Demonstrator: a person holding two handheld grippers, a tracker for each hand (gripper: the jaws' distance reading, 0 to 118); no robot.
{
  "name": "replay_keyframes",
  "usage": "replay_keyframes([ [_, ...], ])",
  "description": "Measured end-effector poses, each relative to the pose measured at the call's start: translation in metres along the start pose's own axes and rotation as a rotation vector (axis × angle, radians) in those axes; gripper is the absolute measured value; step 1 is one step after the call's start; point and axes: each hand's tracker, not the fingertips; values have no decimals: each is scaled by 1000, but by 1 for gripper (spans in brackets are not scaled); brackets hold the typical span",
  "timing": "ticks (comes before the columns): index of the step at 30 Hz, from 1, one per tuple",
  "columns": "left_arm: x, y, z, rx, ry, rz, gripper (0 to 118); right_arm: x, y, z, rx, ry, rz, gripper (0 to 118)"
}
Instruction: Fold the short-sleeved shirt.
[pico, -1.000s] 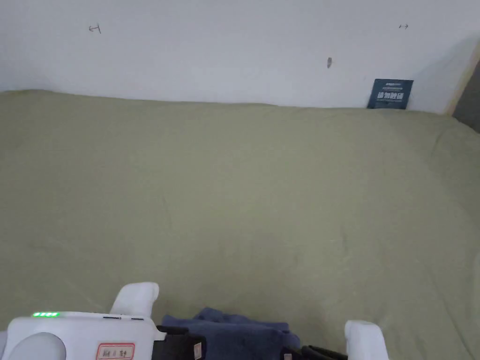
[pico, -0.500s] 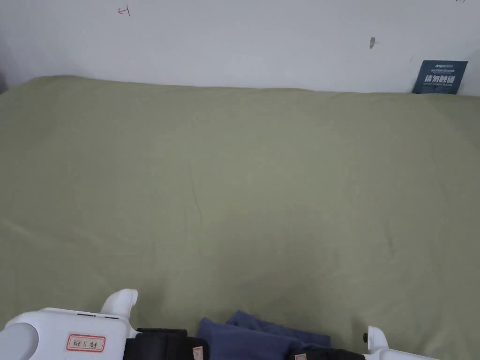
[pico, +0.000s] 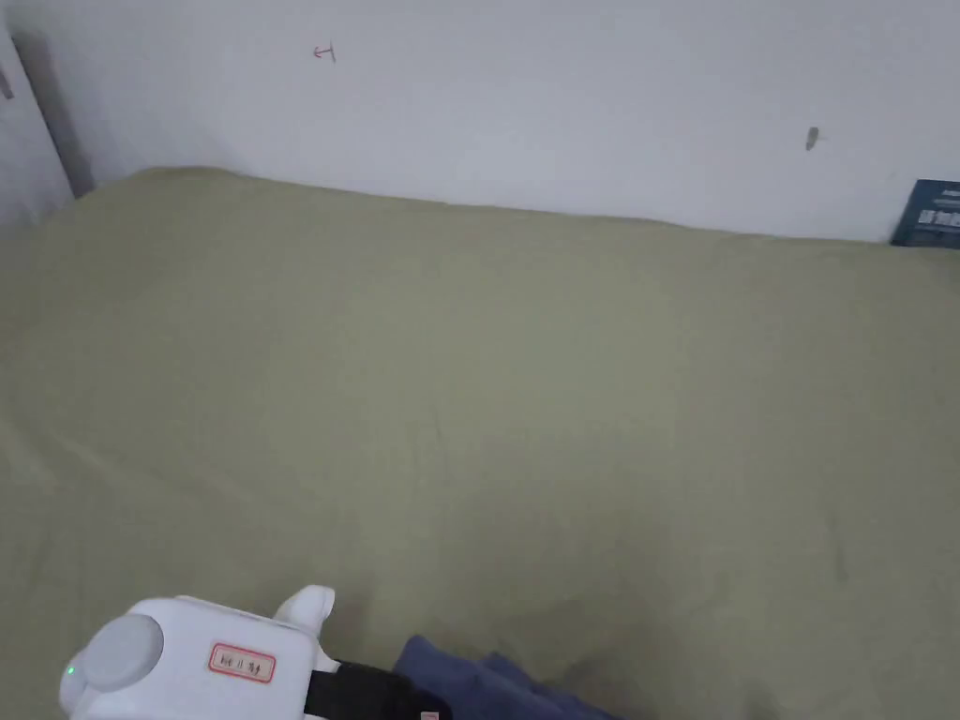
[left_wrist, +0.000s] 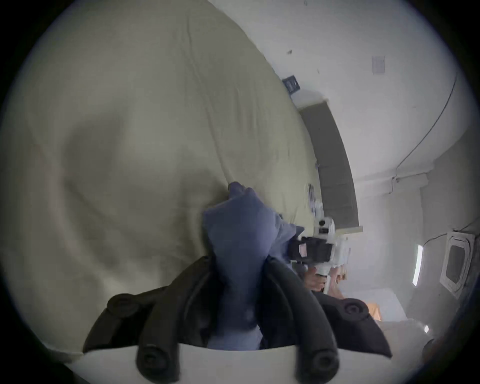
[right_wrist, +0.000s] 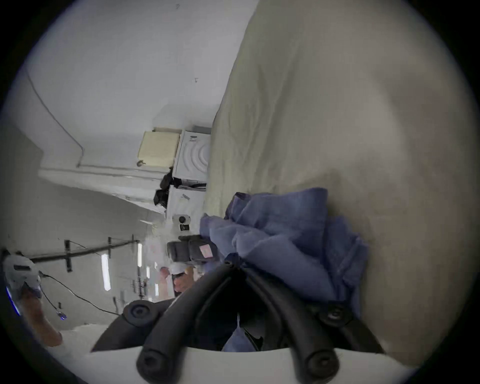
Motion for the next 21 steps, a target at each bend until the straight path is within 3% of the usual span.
replay_keyframes([
  [4,-22,27,93,50,163,-34,25,-16,-8,8,23,-2,29,0],
  [11,-106,75,252,206,397,62,25,-36,-12,21,94,-78,76,0],
  [17,-153,101,274,210,433,115,27,-42,-1,37,147,-136,86,0],
  [18,-153,102,271,204,445,115,40,-39,3,41,155,-145,83,0],
  [20,-152,102,268,224,483,114,99,-40,7,44,160,-149,90,0],
  [21,-154,103,271,233,512,117,110,-41,9,44,161,-153,92,0],
])
